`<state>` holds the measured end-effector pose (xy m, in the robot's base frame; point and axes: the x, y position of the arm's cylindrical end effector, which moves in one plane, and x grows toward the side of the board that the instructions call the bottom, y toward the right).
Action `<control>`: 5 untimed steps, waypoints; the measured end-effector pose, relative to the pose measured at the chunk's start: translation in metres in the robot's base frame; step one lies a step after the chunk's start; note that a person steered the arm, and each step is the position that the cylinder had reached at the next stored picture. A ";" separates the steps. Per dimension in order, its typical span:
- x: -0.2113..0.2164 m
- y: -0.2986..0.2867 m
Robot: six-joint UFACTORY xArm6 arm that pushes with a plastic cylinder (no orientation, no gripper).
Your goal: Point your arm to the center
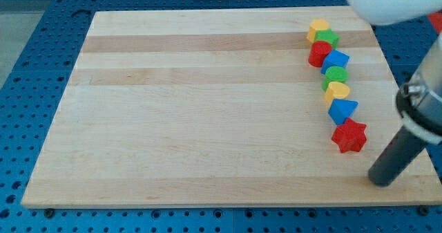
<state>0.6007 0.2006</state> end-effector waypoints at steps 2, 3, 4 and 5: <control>0.010 -0.080; -0.006 -0.105; -0.043 -0.127; -0.078 -0.129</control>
<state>0.5225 0.0717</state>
